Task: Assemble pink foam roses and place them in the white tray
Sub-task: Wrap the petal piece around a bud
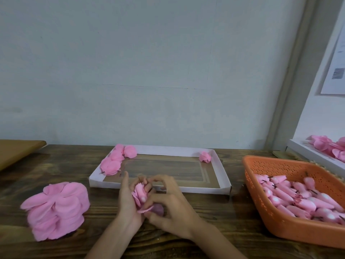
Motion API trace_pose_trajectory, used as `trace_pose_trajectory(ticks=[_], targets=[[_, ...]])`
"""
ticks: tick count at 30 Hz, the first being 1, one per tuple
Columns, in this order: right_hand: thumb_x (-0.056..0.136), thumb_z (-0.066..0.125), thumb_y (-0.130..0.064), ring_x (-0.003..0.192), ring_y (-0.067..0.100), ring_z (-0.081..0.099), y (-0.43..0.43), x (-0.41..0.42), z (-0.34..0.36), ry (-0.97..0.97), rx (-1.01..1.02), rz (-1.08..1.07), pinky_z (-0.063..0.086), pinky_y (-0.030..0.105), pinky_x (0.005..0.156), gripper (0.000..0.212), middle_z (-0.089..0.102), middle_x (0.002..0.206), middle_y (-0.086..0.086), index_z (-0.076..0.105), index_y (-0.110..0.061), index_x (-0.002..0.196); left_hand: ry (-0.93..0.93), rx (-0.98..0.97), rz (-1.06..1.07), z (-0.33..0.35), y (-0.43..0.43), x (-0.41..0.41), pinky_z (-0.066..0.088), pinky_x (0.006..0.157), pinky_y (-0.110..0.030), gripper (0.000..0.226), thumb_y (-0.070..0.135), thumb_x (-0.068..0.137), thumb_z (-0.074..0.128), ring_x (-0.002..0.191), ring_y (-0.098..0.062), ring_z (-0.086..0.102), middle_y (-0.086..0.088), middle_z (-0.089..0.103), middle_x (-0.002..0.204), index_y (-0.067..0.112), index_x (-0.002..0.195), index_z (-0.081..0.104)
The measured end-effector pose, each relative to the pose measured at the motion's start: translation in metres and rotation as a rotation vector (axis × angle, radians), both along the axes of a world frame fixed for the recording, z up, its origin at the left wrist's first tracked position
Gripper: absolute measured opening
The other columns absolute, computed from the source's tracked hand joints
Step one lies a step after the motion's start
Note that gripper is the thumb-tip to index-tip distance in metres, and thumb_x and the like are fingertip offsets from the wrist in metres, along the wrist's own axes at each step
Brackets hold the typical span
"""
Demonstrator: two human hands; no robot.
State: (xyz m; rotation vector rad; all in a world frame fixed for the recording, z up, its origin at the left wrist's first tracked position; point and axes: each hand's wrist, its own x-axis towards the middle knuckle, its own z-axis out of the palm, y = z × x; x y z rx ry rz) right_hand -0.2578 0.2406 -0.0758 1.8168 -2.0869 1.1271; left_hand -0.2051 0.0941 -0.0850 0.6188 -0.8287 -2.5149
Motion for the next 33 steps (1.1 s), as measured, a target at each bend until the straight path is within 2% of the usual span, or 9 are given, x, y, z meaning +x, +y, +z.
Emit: trace_pose_trajectory(ticks=[2,7,9,11,15,21,23,28,33], targets=[[0.090,0.076,-0.025,0.145,0.013,0.034,0.000,-0.001,-0.002,-0.018,-0.022,-0.015,0.037,0.037,0.115,0.012,0.046,0.141,-0.005,0.079,-0.021,0.101,0.023,-0.014,0.007,-0.002,-0.001,0.000,0.058,0.050,-0.031,0.057,0.070,0.091,0.059,0.057,-0.025,0.070,-0.009,0.069,0.072,0.013,0.089,0.066],[0.092,0.073,-0.039,0.135,0.006,0.038,-0.005,0.000,-0.009,-0.072,-0.098,-0.121,0.050,0.033,0.099,0.012,0.040,0.135,-0.015,0.076,-0.029,0.098,0.128,-0.205,-0.045,-0.004,0.004,0.001,0.048,0.043,-0.026,0.070,0.076,0.091,0.049,0.054,-0.023,0.058,-0.009,0.057,0.072,0.012,0.068,0.061],[0.092,0.071,-0.043,0.127,0.006,0.041,-0.007,0.001,-0.010,-0.079,-0.116,-0.147,0.053,0.030,0.093,0.015,0.041,0.127,-0.015,0.076,-0.030,0.097,0.148,-0.259,-0.045,-0.005,0.005,0.001,0.047,0.049,-0.027,0.070,0.076,0.093,0.045,0.055,-0.023,0.054,-0.010,0.053,0.074,0.012,0.068,0.058],[0.093,0.071,-0.046,0.115,0.005,0.045,-0.009,0.001,-0.010,-0.079,-0.126,-0.177,0.049,0.023,0.088,0.018,0.049,0.115,-0.015,0.077,-0.029,0.098,0.157,-0.288,-0.013,-0.004,0.005,0.000,0.044,0.055,-0.031,0.069,0.073,0.096,0.042,0.059,-0.024,0.051,-0.009,0.047,0.072,0.011,0.069,0.054],[0.093,0.072,-0.046,0.095,0.004,0.047,-0.012,0.001,-0.010,-0.034,-0.147,-0.251,0.040,0.020,0.082,0.021,0.064,0.092,-0.016,0.075,-0.025,0.092,0.221,-0.252,0.012,-0.001,0.006,-0.002,0.049,0.047,-0.028,0.066,0.065,0.102,0.040,0.054,-0.019,0.052,-0.006,0.047,0.067,0.011,0.066,0.053],[0.089,0.077,-0.036,0.104,0.008,0.051,-0.010,0.001,-0.010,0.026,-0.124,-0.156,0.042,0.024,0.089,0.012,0.066,0.104,-0.016,0.078,-0.027,0.097,0.150,-0.327,0.004,-0.006,0.005,-0.001,0.036,0.056,-0.031,0.062,0.068,0.100,0.042,0.056,-0.013,0.045,-0.001,0.044,0.068,0.018,0.063,0.048],[0.089,0.077,-0.033,0.105,0.010,0.053,-0.010,0.002,-0.011,0.065,-0.130,-0.162,0.043,0.025,0.088,0.011,0.066,0.104,-0.014,0.078,-0.025,0.097,0.147,-0.329,-0.003,-0.006,0.006,-0.001,0.040,0.056,-0.029,0.062,0.067,0.101,0.040,0.057,-0.014,0.047,-0.002,0.047,0.069,0.019,0.063,0.050],[0.093,0.070,-0.042,0.091,-0.001,0.047,-0.012,0.005,-0.008,0.074,-0.207,-0.265,0.038,0.012,0.079,0.017,0.067,0.093,-0.017,0.073,-0.026,0.095,0.152,-0.343,-0.047,-0.005,0.008,0.000,0.046,0.056,-0.032,0.062,0.071,0.095,0.043,0.056,-0.018,0.052,-0.005,0.051,0.068,0.016,0.067,0.054],[0.087,0.074,-0.048,0.092,0.002,0.051,-0.009,0.003,-0.010,0.008,-0.228,-0.289,0.049,0.023,0.072,0.021,0.068,0.091,-0.018,0.070,-0.031,0.098,0.170,-0.387,-0.095,-0.007,0.012,-0.001,0.049,0.052,-0.032,0.058,0.067,0.092,0.053,0.059,-0.023,0.059,-0.009,0.054,0.067,0.012,0.072,0.057]])
